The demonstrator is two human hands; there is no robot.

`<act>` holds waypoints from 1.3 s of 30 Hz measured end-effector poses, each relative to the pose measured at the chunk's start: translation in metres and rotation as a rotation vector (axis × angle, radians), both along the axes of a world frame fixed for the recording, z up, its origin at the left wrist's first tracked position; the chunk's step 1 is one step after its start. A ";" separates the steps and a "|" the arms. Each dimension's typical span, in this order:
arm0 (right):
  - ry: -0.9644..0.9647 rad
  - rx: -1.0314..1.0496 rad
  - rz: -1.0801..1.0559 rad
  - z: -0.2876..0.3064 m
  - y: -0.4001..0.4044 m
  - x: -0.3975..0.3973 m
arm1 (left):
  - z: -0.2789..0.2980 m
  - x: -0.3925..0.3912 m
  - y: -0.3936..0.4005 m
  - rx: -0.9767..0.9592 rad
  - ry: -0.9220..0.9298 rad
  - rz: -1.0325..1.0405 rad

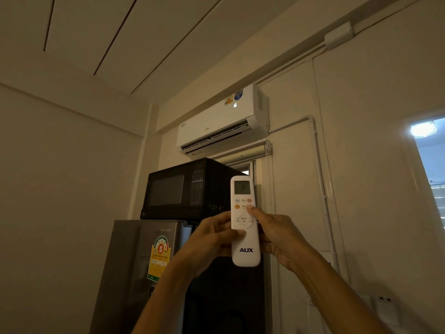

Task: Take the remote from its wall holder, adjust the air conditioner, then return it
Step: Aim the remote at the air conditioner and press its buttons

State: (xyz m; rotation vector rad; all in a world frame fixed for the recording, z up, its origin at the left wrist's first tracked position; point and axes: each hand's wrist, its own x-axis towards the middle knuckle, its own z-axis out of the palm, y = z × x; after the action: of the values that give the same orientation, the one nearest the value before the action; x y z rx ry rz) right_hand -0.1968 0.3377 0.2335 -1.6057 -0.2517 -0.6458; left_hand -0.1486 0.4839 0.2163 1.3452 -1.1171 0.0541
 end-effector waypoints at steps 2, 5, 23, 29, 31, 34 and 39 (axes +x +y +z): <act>-0.004 -0.003 0.006 0.000 -0.001 0.000 | 0.000 0.000 0.000 0.002 -0.001 -0.002; -0.012 -0.009 0.013 0.000 -0.002 0.000 | 0.001 0.000 -0.001 0.005 -0.007 0.001; 0.016 -0.006 0.026 0.003 -0.003 -0.005 | 0.001 -0.003 -0.002 0.002 0.011 0.014; 0.031 -0.003 0.022 0.003 -0.003 -0.006 | 0.002 -0.004 -0.003 0.006 0.015 0.018; 0.030 -0.006 0.025 0.004 -0.003 -0.006 | 0.002 -0.004 -0.002 0.009 0.015 0.015; 0.023 -0.015 0.027 0.004 -0.004 -0.006 | 0.001 -0.005 -0.002 0.013 0.016 0.018; 0.016 -0.018 0.026 0.003 -0.004 -0.006 | 0.002 -0.005 -0.002 0.008 0.015 0.009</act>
State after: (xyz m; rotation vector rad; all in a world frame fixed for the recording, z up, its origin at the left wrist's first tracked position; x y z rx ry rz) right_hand -0.2031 0.3335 0.2368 -1.6224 -0.2664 -0.6121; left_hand -0.1533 0.4819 0.2179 1.3563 -1.1000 0.0461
